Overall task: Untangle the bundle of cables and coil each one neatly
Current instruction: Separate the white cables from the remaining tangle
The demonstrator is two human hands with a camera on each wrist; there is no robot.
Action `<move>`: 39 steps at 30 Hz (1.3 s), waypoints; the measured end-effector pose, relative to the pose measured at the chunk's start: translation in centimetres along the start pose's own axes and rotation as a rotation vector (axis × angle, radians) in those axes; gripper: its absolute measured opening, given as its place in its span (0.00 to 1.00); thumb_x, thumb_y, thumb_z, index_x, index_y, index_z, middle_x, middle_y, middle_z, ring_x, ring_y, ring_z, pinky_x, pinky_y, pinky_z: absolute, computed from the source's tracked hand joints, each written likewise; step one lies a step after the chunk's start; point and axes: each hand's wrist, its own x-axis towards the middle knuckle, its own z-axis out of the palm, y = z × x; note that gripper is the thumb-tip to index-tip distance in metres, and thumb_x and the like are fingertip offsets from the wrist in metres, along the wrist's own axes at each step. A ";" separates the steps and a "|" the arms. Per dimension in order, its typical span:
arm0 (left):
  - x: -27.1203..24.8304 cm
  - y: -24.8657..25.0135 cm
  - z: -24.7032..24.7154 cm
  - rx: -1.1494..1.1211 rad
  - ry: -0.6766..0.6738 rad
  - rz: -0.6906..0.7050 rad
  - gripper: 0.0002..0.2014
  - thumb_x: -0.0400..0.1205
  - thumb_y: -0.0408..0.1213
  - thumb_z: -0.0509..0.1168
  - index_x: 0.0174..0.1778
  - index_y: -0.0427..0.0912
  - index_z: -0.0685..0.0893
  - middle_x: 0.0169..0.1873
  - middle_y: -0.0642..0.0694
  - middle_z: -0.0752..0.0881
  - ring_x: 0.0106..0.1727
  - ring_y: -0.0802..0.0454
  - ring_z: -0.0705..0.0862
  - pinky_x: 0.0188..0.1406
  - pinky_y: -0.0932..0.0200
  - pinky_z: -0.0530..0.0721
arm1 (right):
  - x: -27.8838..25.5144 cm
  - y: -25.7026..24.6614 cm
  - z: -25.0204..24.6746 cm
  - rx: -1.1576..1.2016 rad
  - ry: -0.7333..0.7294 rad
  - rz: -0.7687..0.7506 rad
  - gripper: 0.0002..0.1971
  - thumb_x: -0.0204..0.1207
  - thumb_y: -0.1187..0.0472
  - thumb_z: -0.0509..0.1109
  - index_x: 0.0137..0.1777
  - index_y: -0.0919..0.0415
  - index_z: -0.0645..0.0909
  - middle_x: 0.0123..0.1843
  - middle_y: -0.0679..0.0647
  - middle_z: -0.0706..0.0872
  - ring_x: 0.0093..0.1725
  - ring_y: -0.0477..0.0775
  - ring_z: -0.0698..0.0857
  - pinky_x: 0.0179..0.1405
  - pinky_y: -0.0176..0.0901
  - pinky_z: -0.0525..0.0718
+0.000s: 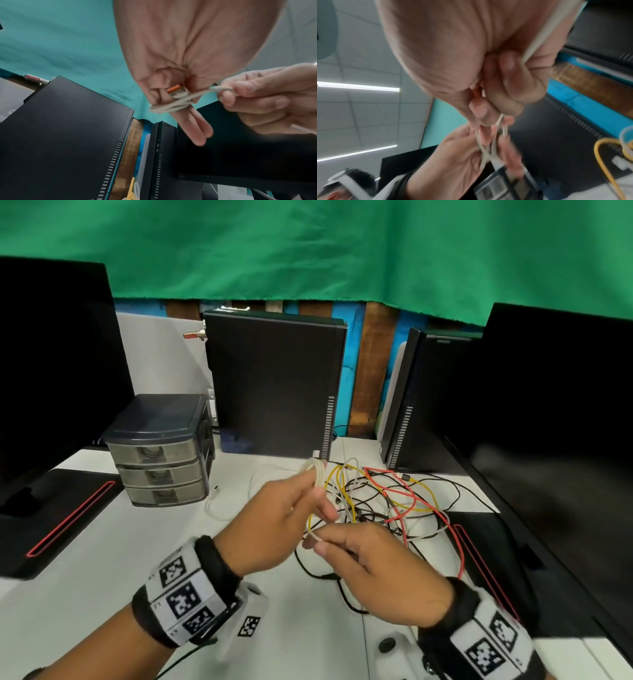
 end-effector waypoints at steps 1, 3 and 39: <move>-0.2 -0.3 0.1 0.147 -0.044 0.046 0.15 0.90 0.46 0.52 0.50 0.44 0.80 0.38 0.57 0.90 0.43 0.56 0.89 0.47 0.53 0.86 | -0.2 -0.1 -0.7 -0.014 -0.005 -0.001 0.13 0.88 0.55 0.62 0.48 0.60 0.84 0.27 0.46 0.71 0.29 0.45 0.71 0.35 0.43 0.73; -0.3 -0.6 0.0 0.348 -0.118 0.087 0.13 0.89 0.49 0.50 0.44 0.49 0.74 0.34 0.60 0.87 0.37 0.60 0.85 0.43 0.52 0.83 | -0.4 0.2 -2.5 -0.010 0.038 0.022 0.11 0.87 0.55 0.65 0.48 0.58 0.86 0.30 0.45 0.77 0.32 0.42 0.76 0.36 0.38 0.75; 0.7 -1.4 -1.7 0.198 0.229 0.019 0.22 0.92 0.48 0.50 0.37 0.46 0.82 0.28 0.50 0.87 0.46 0.57 0.89 0.53 0.64 0.81 | -0.1 -0.6 -0.3 -0.041 0.214 -0.116 0.14 0.87 0.50 0.62 0.47 0.57 0.84 0.31 0.51 0.79 0.31 0.49 0.76 0.35 0.48 0.78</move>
